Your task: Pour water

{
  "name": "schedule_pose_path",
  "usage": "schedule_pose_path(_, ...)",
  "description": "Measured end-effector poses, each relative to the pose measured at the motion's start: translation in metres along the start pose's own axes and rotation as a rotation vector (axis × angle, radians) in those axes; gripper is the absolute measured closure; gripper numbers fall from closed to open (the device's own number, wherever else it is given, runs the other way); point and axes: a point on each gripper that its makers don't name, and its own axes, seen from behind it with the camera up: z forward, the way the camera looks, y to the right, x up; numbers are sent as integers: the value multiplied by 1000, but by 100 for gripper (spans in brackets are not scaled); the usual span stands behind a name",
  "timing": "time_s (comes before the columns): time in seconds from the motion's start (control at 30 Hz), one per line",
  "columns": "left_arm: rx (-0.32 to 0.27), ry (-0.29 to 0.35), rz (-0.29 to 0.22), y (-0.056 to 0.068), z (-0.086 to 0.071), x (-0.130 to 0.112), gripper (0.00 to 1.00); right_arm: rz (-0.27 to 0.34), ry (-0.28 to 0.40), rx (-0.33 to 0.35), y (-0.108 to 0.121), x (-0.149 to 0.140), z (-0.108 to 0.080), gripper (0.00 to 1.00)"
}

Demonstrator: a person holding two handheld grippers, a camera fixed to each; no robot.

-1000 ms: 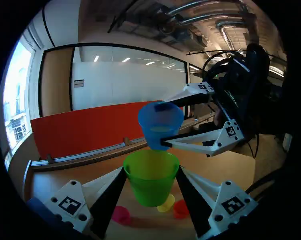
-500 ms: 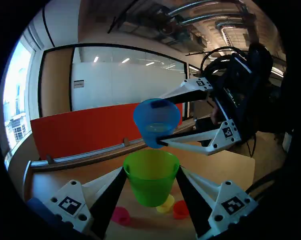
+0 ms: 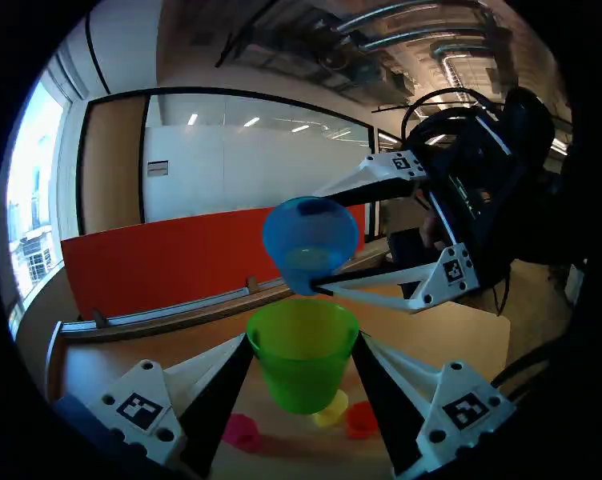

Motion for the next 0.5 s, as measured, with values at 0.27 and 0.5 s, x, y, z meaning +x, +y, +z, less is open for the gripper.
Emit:
schedule_pose_path(0.27,2,-2,0,0,0,-2,15,-46,-1,5,1,4,0,9)
schedule_pose_path(0.5,1,0,-1,1,0,-2,15,-85,-1,9,0,9,0,9)
